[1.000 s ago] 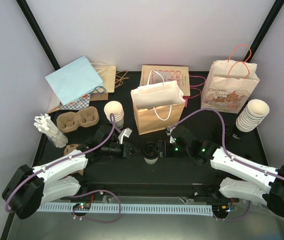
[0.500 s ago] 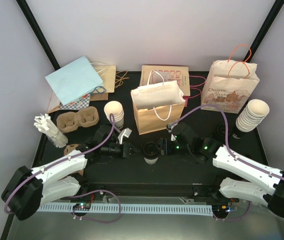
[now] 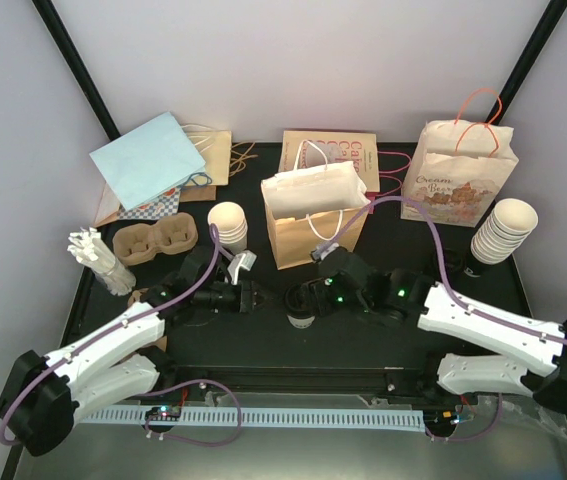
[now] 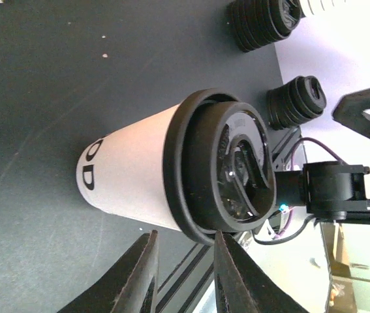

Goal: Pack the takeout coffee

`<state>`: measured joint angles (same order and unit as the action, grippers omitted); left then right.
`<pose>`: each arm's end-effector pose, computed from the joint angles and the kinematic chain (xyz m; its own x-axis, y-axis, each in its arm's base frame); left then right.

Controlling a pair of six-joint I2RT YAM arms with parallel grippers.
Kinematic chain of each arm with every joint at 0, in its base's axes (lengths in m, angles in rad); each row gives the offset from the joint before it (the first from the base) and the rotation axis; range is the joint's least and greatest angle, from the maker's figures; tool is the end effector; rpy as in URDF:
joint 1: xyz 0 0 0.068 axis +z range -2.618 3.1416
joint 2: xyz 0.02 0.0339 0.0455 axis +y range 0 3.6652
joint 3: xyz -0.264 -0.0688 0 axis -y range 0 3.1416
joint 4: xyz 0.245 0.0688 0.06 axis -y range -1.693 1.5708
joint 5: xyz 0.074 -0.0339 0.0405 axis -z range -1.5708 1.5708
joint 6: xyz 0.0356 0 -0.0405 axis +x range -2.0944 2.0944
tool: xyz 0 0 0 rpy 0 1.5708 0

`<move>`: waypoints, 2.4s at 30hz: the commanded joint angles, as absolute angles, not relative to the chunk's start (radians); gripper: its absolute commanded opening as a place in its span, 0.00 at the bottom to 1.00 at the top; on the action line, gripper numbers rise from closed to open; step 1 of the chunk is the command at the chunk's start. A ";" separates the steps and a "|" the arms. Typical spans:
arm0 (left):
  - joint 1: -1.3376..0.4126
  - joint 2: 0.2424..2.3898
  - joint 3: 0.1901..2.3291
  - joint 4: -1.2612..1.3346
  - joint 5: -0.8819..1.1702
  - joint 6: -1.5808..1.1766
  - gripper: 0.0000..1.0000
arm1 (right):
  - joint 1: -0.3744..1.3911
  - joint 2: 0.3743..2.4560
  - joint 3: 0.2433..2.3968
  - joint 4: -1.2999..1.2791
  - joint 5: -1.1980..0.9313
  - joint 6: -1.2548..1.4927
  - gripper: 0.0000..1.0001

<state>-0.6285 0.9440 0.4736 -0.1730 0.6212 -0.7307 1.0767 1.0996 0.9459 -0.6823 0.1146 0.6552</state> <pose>0.1440 -0.1303 0.2080 -0.9319 0.0064 -0.3628 0.3127 0.5214 -0.7940 0.1102 0.1960 0.2894 -0.7898 -0.1898 -0.5833 -0.4503 0.8251 0.3412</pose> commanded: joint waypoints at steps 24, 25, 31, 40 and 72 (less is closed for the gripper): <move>-0.571 0.929 0.522 -0.248 0.633 -0.638 0.36 | 1.246 1.442 1.230 -0.951 0.364 0.665 0.92; -0.571 0.929 0.522 -0.248 0.632 -0.636 0.36 | 1.247 1.447 1.230 -0.952 0.363 0.668 0.92; -0.571 0.931 0.523 -0.248 0.631 -0.634 0.36 | 1.246 1.481 1.238 -0.958 0.364 0.683 0.91; -0.571 0.928 0.522 -0.254 0.630 -0.633 0.36 | 1.245 1.509 1.250 -0.958 0.365 0.697 0.90; -0.571 0.934 0.523 -0.257 0.628 -0.624 0.36 | 1.248 1.475 1.089 -0.873 0.332 0.721 0.74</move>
